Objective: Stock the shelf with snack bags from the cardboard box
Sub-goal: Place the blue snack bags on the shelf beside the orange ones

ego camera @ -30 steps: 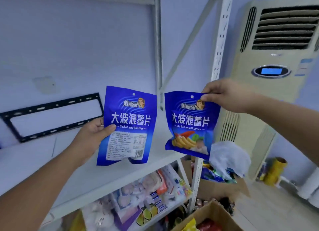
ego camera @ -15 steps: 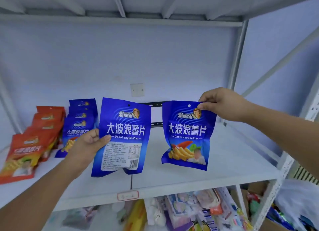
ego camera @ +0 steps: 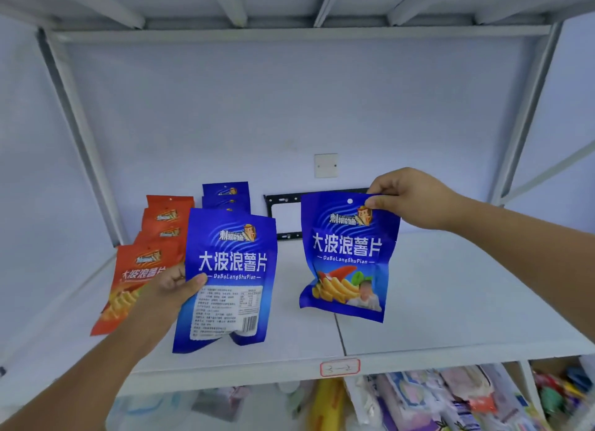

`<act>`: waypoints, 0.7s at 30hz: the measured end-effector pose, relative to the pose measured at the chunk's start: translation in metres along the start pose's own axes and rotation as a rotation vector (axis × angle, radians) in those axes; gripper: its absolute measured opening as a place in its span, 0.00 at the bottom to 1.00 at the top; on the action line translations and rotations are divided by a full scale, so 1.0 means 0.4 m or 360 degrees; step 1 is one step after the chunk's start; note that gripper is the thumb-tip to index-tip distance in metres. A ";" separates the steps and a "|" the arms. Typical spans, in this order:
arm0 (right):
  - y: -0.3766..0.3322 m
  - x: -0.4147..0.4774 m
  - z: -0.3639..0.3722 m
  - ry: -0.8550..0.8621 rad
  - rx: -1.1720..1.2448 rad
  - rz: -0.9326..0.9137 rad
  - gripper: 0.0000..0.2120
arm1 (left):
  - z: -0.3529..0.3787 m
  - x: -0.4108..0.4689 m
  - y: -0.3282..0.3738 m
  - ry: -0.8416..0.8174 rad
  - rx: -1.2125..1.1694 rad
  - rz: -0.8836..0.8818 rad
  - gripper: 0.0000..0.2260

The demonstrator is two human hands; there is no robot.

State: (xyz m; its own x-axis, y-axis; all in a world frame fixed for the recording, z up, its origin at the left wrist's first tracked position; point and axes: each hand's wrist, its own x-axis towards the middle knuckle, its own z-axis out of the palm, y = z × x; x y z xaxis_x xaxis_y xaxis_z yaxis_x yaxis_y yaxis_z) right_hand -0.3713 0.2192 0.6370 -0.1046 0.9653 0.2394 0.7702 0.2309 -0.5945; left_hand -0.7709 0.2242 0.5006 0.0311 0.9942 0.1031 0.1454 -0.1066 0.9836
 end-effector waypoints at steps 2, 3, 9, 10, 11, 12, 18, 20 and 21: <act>-0.021 0.034 0.034 -0.0027 0.0009 -0.0010 0.06 | -0.029 0.003 -0.013 -0.0012 -0.0010 -0.0029 0.45; -0.029 0.052 0.050 -0.0040 0.0022 -0.0011 0.07 | -0.041 0.007 -0.020 -0.0001 -0.0012 -0.0043 0.46; -0.044 0.165 0.151 -0.0137 0.0105 -0.0010 0.07 | -0.104 0.069 -0.076 0.0098 -0.0026 -0.0124 0.28; -0.042 0.186 0.169 -0.0159 0.0104 -0.0012 0.07 | -0.112 0.087 -0.085 0.0095 -0.0033 -0.0134 0.34; -0.039 0.207 0.185 -0.0180 0.0092 -0.0020 0.07 | -0.118 0.108 -0.095 0.0092 -0.0038 -0.0152 0.37; -0.035 0.232 0.201 -0.0203 0.0066 -0.0035 0.07 | -0.123 0.130 -0.104 0.0098 -0.0047 -0.0168 0.35; -0.016 0.415 0.254 -0.0283 -0.0041 -0.0125 0.07 | -0.164 0.302 -0.159 0.0123 0.0068 -0.0299 0.20; -0.005 0.481 0.271 -0.0275 -0.0022 -0.0127 0.06 | -0.179 0.367 -0.179 0.0089 0.0078 -0.0359 0.20; 0.000 0.512 0.283 -0.0272 -0.0011 -0.0127 0.06 | -0.183 0.397 -0.188 0.0078 0.0097 -0.0375 0.19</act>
State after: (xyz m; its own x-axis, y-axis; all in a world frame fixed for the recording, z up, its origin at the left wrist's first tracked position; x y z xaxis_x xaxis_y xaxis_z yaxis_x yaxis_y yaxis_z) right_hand -0.4639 0.4309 0.5994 -0.2705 0.9508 0.1511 0.7593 0.3072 -0.5736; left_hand -0.8492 0.3911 0.4537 -0.0583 0.9911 -0.1194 0.2022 0.1289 0.9708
